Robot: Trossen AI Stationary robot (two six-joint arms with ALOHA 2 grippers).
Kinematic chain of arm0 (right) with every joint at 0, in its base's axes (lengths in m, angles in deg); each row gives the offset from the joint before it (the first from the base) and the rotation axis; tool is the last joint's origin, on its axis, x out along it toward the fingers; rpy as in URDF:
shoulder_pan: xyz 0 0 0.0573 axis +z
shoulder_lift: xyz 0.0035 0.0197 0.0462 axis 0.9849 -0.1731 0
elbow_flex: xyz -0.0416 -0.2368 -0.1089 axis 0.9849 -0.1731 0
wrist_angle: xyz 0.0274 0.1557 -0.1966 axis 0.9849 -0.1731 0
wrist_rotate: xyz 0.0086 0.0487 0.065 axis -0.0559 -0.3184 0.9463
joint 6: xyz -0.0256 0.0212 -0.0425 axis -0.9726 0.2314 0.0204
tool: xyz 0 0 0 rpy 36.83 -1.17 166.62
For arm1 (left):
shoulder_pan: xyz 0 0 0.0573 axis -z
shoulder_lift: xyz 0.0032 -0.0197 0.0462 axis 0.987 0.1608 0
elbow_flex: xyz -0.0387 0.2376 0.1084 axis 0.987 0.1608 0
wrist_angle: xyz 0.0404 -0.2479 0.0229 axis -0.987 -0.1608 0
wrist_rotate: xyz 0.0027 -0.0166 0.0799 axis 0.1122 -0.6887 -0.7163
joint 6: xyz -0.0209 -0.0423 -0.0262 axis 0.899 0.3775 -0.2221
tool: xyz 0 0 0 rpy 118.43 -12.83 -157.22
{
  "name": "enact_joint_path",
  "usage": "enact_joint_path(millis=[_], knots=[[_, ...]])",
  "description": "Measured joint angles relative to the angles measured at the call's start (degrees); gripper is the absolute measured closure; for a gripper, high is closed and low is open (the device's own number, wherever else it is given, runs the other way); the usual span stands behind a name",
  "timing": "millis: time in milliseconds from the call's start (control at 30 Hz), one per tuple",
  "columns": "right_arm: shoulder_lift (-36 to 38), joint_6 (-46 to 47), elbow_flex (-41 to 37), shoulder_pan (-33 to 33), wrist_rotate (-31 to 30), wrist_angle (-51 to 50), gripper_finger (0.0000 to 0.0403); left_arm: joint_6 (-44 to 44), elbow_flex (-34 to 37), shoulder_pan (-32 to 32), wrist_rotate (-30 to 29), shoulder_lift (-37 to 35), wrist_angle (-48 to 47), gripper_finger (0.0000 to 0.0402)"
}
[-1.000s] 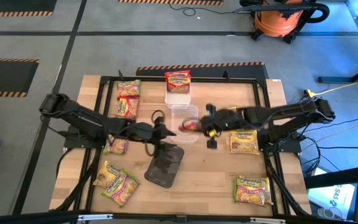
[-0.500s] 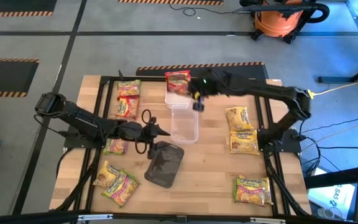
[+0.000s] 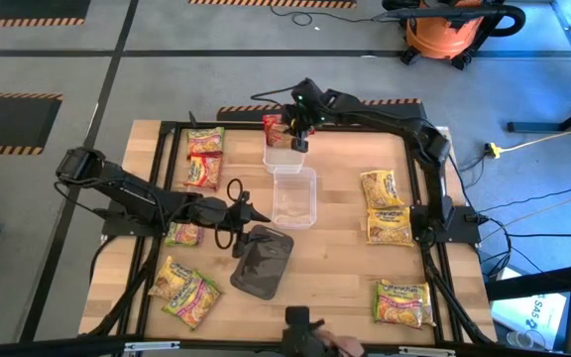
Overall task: Sort Maruchan noodles
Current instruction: Put the red noodle pack into the white bin
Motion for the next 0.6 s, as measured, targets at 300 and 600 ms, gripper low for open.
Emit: enact_joint_path(millis=[300, 600], knots=[[-5.83, -0.15, 0.05, -1.42, 3.97, 0.37, 0.0321, -0.04, -0.01, -0.02, -0.24, 0.02, 0.03, 0.0186], [-8.87, 0.03, 0.09, -1.4, 4.12, -0.02, 0.032, -0.07, -0.01, -0.02, -0.24, 0.02, 0.12, 0.0186]])
